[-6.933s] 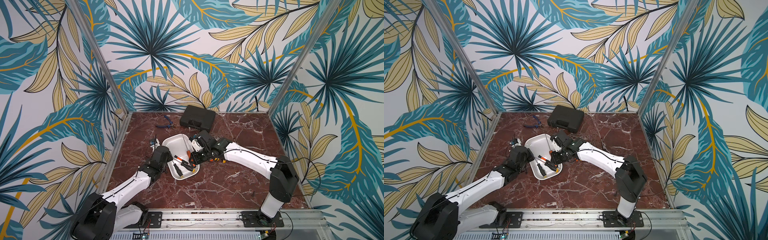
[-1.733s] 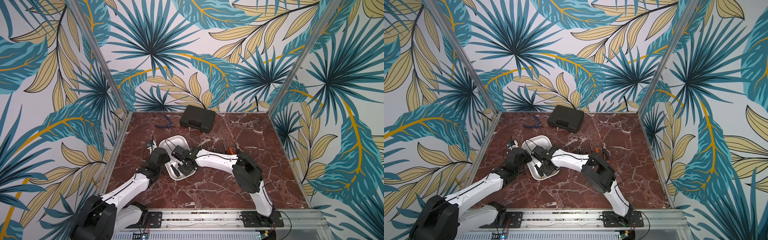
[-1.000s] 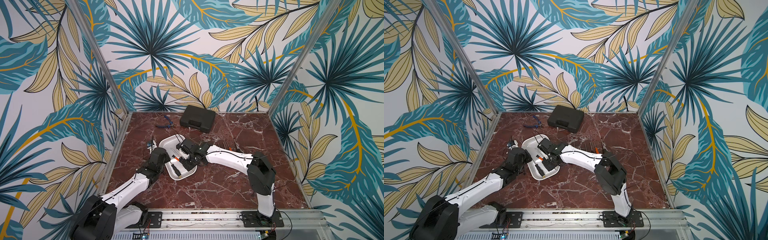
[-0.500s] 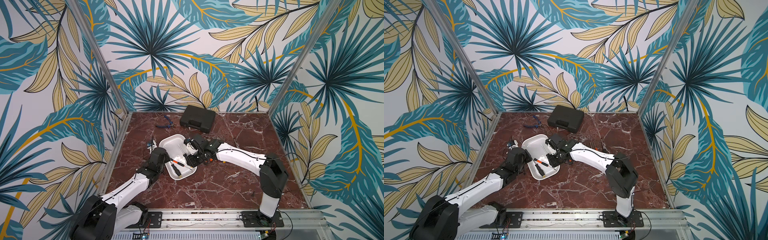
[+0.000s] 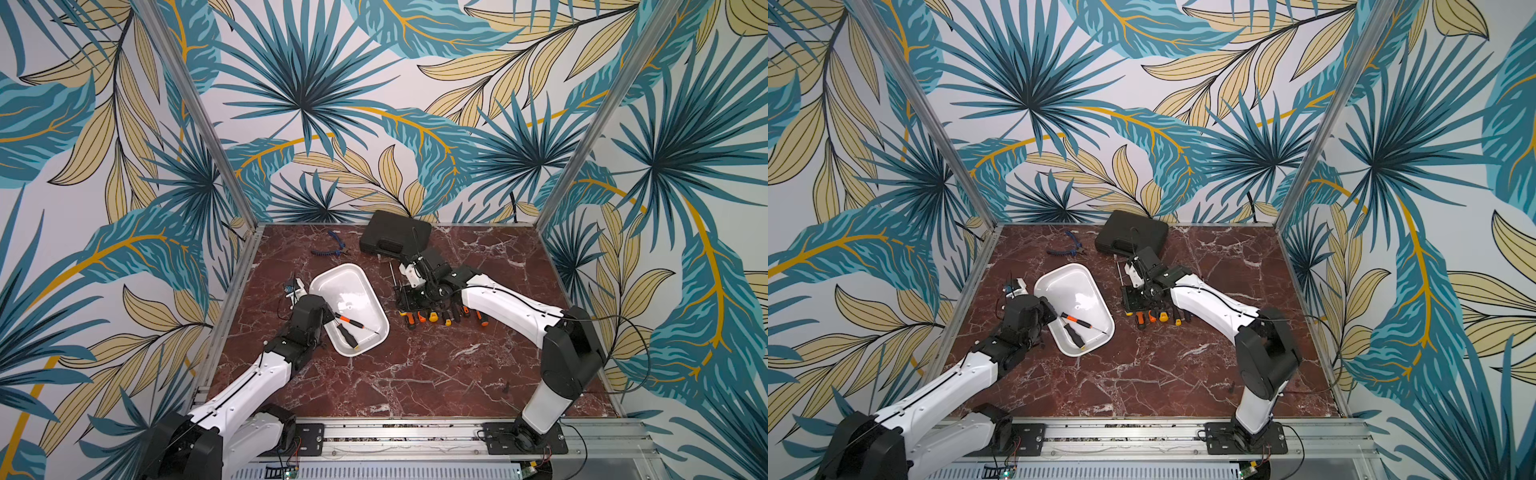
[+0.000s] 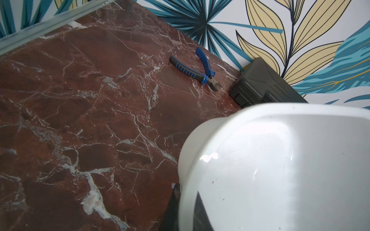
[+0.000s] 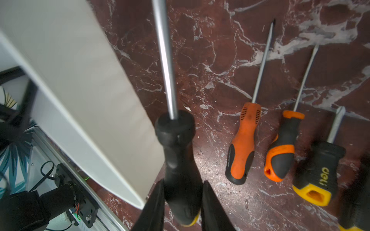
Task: Take out the screwdriver from the storage box
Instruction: Place the socket head at the center of the board.
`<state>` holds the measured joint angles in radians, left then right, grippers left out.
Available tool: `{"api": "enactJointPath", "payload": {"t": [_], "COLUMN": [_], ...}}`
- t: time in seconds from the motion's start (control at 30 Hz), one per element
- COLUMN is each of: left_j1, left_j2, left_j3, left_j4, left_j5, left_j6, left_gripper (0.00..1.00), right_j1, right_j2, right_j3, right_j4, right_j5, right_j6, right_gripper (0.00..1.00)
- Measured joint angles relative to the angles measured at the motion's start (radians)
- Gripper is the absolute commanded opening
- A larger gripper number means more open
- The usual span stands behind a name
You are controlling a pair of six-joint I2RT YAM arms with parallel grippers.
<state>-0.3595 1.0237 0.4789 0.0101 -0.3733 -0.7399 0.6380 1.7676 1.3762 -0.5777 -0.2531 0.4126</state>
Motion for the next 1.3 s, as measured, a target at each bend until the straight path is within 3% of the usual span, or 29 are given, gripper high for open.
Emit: {"api": "enactJointPath", "payload": {"t": [0.33,0.83,1.3], "left_j1": [0.003,0.004,0.004], "left_j2": [-0.023,-0.023,-0.023], "left_j3": [-0.008,-0.028,-0.028], "left_j4": [-0.019,-0.025,-0.025], "left_j5": [-0.006,-0.004,-0.003], "left_j6": [0.003,0.003,0.003], "left_gripper": [0.00,0.00,0.00], "right_j1": [-0.001,-0.003,-0.005], "right_j2": [0.215,0.302,0.319], "right_j3": [0.050,0.103,0.121], "right_j4": [-0.018,-0.021,-0.024], "right_j5": [-0.035,-0.048,-0.062], "right_j6": [0.048,0.117,0.135], "right_gripper": [0.19,0.20,0.30]}}
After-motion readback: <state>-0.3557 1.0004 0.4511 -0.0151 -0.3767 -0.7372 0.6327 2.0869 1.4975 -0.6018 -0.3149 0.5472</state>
